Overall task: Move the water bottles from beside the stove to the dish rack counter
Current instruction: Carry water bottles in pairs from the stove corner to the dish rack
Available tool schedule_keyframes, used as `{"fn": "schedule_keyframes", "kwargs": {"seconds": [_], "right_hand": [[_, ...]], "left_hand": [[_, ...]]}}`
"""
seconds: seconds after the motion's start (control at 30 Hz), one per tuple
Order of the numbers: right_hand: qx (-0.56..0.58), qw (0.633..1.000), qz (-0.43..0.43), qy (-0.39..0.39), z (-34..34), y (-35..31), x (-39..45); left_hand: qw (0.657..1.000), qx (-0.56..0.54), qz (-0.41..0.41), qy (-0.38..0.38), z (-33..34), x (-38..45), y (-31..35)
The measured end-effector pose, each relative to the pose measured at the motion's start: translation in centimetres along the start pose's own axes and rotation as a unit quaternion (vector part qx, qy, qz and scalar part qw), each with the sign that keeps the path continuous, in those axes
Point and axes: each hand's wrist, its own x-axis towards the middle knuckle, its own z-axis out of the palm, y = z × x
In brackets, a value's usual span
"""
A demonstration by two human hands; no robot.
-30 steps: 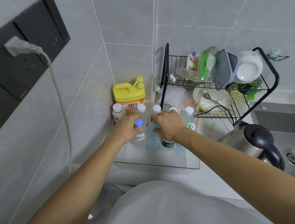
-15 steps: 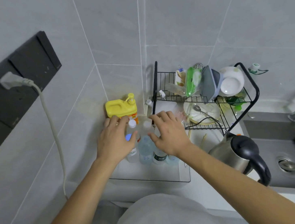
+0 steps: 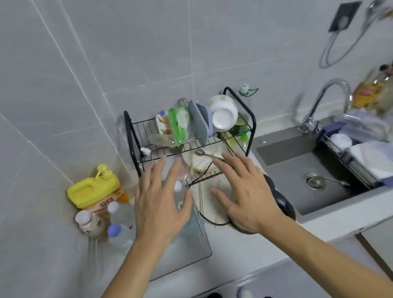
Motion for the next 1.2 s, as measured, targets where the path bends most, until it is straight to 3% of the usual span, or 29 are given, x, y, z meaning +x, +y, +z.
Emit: {"fn": "schedule_keyframes", "kwargs": {"seconds": [0.23,0.5,0.67,0.83,1.2], "right_hand": [[-0.038,0.966,0.247,0.069,-5.5,7.1,-10.5],[-0.087,0.855,0.469,0.204,-14.2,14.9,-28.3],[-0.115,0.779,0.547,0.283,-19.5,20.3,-40.2],[-0.141,0.725,0.6,0.308,-24.8,25.1,-51.8],[-0.154,0.619,0.688,0.347,-32.2,33.5,-70.0]], "left_hand": [[0.973,-0.069,0.201,-0.087,5.0,3.3,12.7],[0.891,-0.103,0.419,-0.14,8.9,-0.6,34.9],[0.838,-0.134,0.507,-0.152,10.8,-5.8,50.1],[0.797,-0.179,0.55,-0.174,12.6,-13.4,63.7],[0.714,-0.222,0.628,-0.214,16.1,-25.6,84.7]]}}
